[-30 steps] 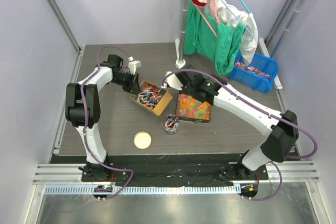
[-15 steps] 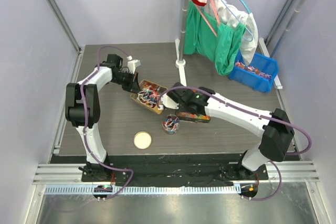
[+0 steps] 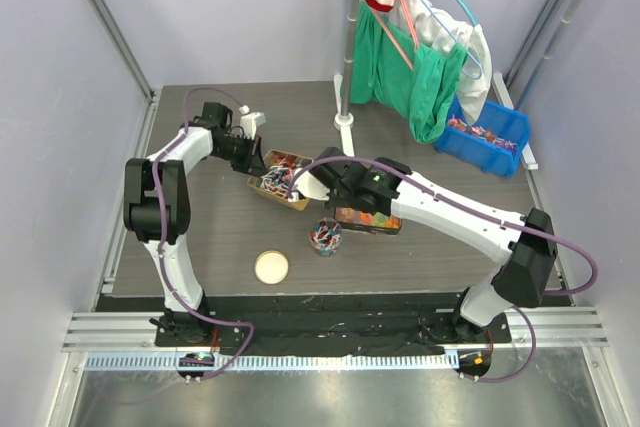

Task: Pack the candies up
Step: Scoop the fake candies from the storage box, then place the fake candies in the packing bottle, then place the storage box at the center of the board.

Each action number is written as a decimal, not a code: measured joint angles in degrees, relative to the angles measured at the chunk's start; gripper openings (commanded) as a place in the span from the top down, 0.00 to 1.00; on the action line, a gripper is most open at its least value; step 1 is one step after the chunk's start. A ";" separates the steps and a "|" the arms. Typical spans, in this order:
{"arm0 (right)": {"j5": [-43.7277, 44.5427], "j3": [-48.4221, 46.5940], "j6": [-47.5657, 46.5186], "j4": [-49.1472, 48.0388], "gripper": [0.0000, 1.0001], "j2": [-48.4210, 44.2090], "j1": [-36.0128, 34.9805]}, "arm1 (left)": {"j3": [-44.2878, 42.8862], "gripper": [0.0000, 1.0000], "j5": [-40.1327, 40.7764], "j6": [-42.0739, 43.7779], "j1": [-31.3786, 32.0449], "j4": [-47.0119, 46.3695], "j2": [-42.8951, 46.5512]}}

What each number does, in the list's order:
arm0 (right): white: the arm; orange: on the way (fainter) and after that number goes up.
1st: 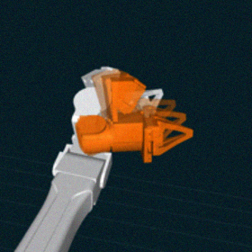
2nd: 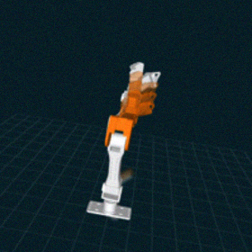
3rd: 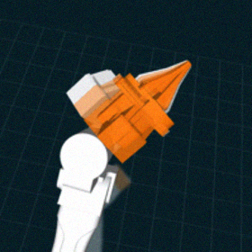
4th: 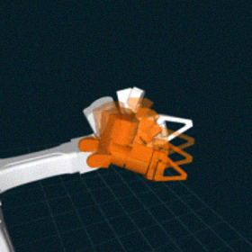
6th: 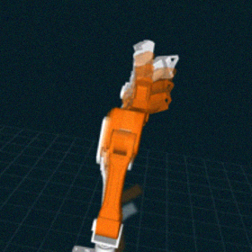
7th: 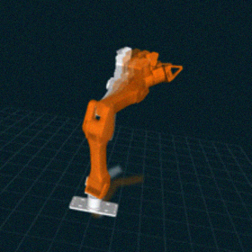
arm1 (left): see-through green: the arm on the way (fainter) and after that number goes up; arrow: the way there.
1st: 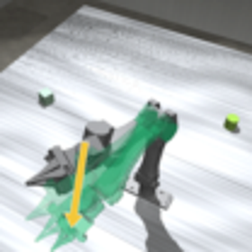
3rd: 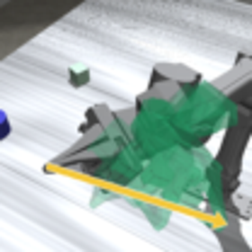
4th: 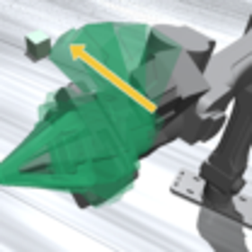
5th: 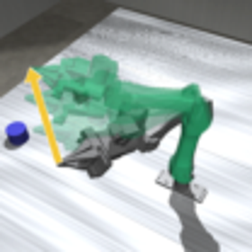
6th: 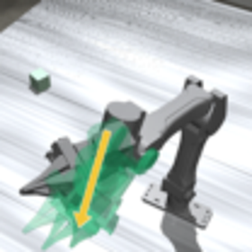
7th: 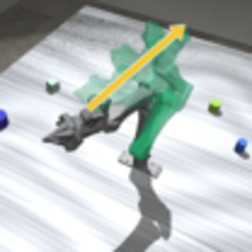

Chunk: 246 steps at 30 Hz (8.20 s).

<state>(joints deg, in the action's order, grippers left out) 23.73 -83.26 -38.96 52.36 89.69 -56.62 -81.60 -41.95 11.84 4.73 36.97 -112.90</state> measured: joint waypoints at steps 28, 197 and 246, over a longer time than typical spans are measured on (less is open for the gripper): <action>8.79 0.94 -2.78 -3.91 0.99 -0.94 5.97 | 0.15 1.00 3.98 0.35 -0.20 -0.07 0.00; -4.24 13.09 -3.23 7.69 0.99 -3.48 -6.40 | 5.49 0.93 31.47 -2.47 -2.62 -9.20 2.14; 1.46 11.52 -4.83 -0.09 0.99 -6.82 -9.77 | 4.68 0.18 30.45 -3.91 -3.37 -9.03 1.81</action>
<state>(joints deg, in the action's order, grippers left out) 25.19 -71.75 -43.79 52.27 82.87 -66.39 -76.93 -11.51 7.92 1.37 27.94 -111.09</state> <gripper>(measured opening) 0.115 0.801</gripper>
